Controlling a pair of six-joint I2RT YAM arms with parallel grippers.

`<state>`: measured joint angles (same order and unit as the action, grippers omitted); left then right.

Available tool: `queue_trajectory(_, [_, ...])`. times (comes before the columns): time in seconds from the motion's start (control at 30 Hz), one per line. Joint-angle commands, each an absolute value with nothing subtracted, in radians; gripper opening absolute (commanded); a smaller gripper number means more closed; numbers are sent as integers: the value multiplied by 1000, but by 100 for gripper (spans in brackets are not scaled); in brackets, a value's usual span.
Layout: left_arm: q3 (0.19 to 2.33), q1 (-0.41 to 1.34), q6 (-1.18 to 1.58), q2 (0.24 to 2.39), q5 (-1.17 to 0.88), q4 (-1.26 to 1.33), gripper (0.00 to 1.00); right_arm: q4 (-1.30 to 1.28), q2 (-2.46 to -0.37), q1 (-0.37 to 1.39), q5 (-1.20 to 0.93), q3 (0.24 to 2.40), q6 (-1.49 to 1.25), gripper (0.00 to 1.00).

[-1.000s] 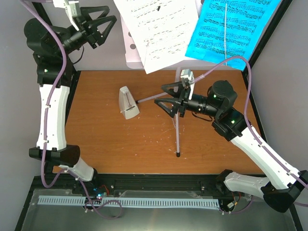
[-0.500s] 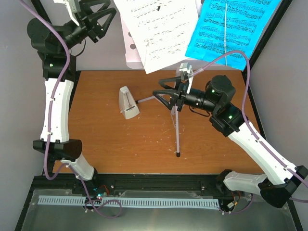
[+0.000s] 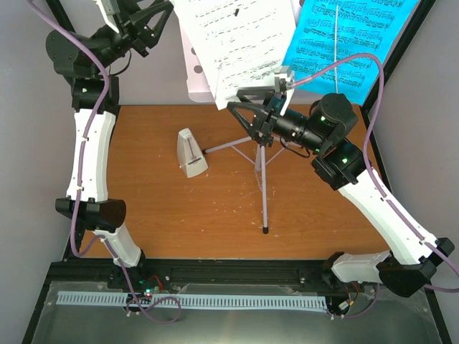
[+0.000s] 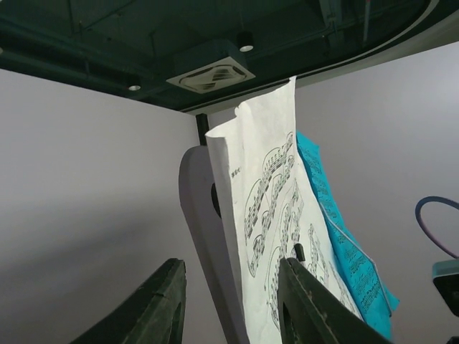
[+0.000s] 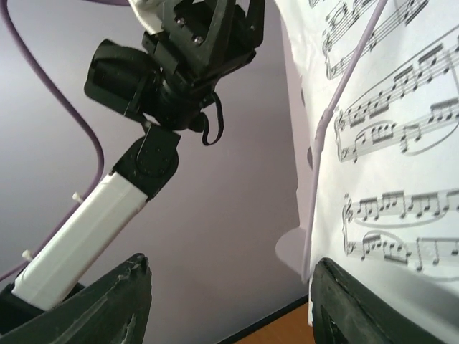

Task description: Pack up the instrument practice props

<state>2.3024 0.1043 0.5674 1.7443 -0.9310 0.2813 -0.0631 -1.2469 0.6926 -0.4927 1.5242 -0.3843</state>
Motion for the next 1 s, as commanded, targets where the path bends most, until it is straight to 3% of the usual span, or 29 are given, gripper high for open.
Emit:
queue_trajectory(0.0, [2343, 121, 613, 1761, -951, 403, 36, -71, -1288, 701, -436, 1600, -396, 59])
queue_trajectory(0.2, [2339, 130, 610, 1763, -943, 446, 29, -90, -1349, 701, -433, 1692, -404, 55])
queue_trajectory(0.5, [2335, 133, 610, 1775, -924, 496, 26, -163, -1448, 701, -337, 1863, -393, 48])
queue_trajectory(0.87, [2341, 142, 565, 1795, -908, 491, 38, -218, -1567, 701, -263, 2048, -403, 47])
queue_trajectory(0.97, [2344, 145, 567, 1806, -917, 511, 36, -231, -1596, 701, -263, 2092, -413, 45])
